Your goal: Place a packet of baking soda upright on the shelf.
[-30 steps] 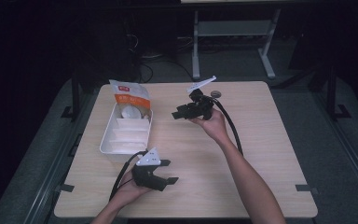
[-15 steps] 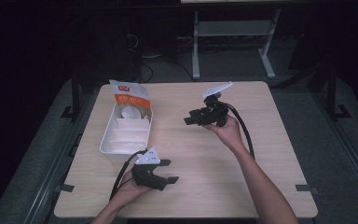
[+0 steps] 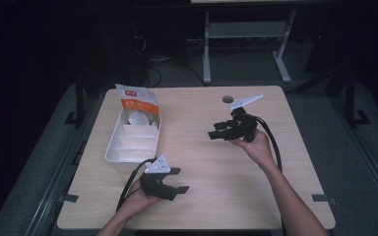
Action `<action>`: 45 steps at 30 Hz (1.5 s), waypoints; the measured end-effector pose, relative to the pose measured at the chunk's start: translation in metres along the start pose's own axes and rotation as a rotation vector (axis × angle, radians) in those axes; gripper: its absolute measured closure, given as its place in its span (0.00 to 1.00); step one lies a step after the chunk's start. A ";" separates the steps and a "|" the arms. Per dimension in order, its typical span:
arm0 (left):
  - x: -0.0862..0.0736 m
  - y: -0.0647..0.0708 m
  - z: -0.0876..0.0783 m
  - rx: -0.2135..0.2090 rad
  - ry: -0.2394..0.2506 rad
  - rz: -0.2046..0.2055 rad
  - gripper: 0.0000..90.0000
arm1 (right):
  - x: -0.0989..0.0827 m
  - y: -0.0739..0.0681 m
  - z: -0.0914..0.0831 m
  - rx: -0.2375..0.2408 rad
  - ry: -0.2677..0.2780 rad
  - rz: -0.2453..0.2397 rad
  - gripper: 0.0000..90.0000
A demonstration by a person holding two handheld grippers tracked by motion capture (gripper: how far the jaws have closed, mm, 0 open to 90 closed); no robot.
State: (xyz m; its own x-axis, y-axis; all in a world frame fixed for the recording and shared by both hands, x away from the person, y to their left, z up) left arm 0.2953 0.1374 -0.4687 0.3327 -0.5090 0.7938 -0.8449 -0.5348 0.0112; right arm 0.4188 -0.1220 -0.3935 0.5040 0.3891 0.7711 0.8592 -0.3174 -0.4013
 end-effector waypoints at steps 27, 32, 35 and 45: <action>0.001 0.002 0.003 0.006 -0.003 0.007 0.31 | -0.055 -0.019 -0.036 -0.035 -0.014 0.053 0.45; 0.001 0.002 0.003 0.007 -0.006 0.009 0.31 | -0.066 -0.020 -0.040 -0.040 -0.007 0.065 0.45; 0.001 0.002 0.003 0.006 -0.006 0.009 0.31 | -0.072 -0.020 -0.043 -0.043 -0.009 0.073 0.44; 0.001 0.002 0.003 0.008 -0.008 0.010 0.31 | -0.094 -0.022 -0.048 -0.053 -0.014 0.099 0.43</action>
State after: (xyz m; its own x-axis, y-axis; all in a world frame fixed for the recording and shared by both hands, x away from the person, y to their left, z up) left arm 0.2950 0.1340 -0.4695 0.3281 -0.5198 0.7887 -0.8446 -0.5355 -0.0015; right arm 0.3483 -0.1933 -0.4336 0.5875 0.3654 0.7220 0.7995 -0.4003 -0.4479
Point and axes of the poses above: each handheld gripper's, and its own axes: z roughly forward along the jaws, x roughly out of its top, y roughly to its right, the point moved 3 cm from there along z, roughly forward along the jaws, and after that the axes turned 10 degrees about x, right-handed, at the moved point
